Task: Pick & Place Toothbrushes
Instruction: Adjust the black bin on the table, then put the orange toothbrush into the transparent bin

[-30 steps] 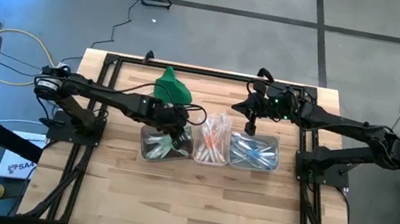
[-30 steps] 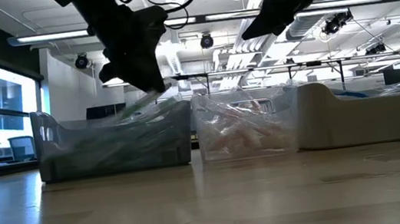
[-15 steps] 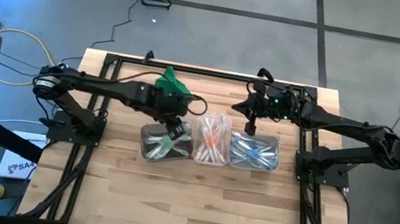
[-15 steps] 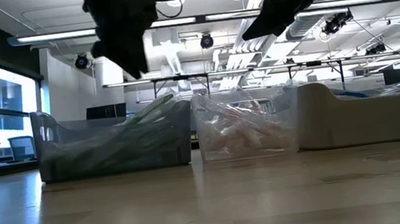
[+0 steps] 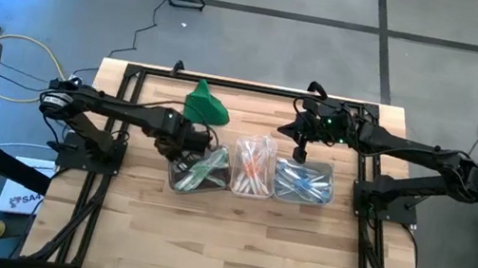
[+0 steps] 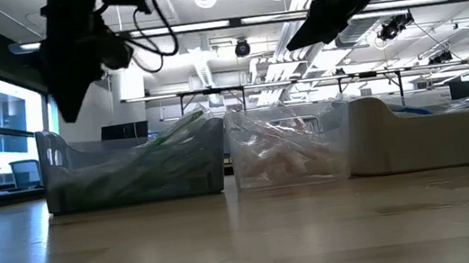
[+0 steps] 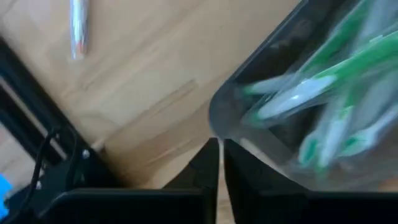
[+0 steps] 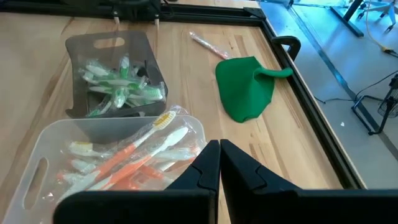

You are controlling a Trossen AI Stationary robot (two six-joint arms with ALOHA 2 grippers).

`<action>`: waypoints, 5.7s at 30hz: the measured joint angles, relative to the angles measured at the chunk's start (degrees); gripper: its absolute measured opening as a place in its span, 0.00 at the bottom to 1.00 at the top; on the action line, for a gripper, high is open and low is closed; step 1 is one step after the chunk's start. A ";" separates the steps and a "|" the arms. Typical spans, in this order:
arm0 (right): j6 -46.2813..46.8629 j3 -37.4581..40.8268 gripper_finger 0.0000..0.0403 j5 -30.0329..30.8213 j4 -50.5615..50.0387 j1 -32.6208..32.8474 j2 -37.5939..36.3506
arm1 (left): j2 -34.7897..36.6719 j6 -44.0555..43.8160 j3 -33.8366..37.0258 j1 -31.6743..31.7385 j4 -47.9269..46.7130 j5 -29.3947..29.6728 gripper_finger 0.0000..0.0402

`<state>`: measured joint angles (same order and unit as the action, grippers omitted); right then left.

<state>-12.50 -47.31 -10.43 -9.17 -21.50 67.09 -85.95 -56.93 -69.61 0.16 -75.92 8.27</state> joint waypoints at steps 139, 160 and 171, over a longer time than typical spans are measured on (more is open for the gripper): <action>-1.24 0.02 0.01 -0.01 -0.57 0.00 -0.02 | 9.70 38.81 10.56 32.50 20.09 4.08 0.00; -1.28 0.02 0.01 -0.03 -0.57 0.00 -0.02 | 9.68 50.80 17.06 47.13 27.67 -3.28 0.00; -1.26 0.02 0.01 -0.01 -0.57 0.00 -0.02 | 9.68 53.81 17.12 47.08 28.67 -2.50 0.26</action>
<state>-13.76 -47.29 -10.44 -9.74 -21.50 67.07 -76.27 -3.11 -52.49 47.24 -47.25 5.78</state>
